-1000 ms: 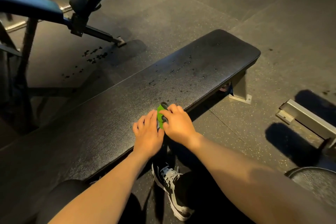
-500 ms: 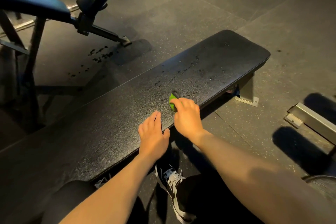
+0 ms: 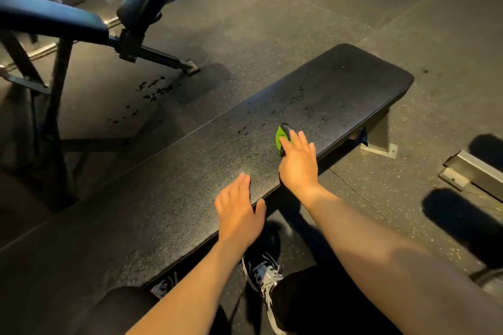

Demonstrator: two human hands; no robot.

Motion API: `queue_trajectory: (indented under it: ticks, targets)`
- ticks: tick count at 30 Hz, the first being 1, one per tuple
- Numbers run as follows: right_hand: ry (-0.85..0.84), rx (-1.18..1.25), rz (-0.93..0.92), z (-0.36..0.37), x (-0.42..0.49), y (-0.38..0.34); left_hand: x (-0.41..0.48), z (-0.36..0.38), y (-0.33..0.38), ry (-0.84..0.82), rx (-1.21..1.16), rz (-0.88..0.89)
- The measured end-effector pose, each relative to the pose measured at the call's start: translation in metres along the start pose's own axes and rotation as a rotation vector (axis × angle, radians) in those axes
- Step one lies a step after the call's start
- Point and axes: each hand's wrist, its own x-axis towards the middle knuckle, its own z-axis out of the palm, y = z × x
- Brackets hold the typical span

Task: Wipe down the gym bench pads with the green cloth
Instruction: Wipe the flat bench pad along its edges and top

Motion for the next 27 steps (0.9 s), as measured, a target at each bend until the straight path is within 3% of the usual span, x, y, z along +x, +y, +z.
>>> queue_trajectory:
  ticks: [3,6,9,12,14,16,20,23,27]
  targets:
    - [0.011,-0.008,-0.106,0.006,-0.007,-0.017,0.013,-0.002,-0.001,0.055,0.04,0.019]
    - [-0.116,0.091,-0.301,0.014,-0.016,-0.03,0.036,-0.009,-0.01,0.136,0.108,-0.022]
    - [-0.221,0.14,-0.375,0.022,-0.014,-0.026,0.057,-0.014,-0.018,0.088,0.182,-0.093]
    - [-0.151,0.033,-0.415,0.018,0.005,-0.015,0.064,-0.013,-0.022,0.014,0.242,-0.094]
    - [-0.055,-0.021,-0.35,0.009,0.024,-0.003,0.063,-0.012,-0.024,0.001,0.237,-0.088]
    - [0.001,0.003,-0.173,0.002,0.043,0.011,0.064,-0.012,-0.024,-0.009,0.207,-0.092]
    - [-0.003,0.059,0.05,0.002,0.05,0.005,0.065,-0.013,-0.023,-0.007,0.183,-0.099]
    - [0.029,0.08,-0.064,0.006,0.038,-0.019,0.066,-0.012,-0.023,0.012,0.194,-0.081]
    - [-0.185,0.15,-0.343,0.023,0.036,-0.037,0.067,-0.012,-0.023,-0.012,0.212,-0.096]
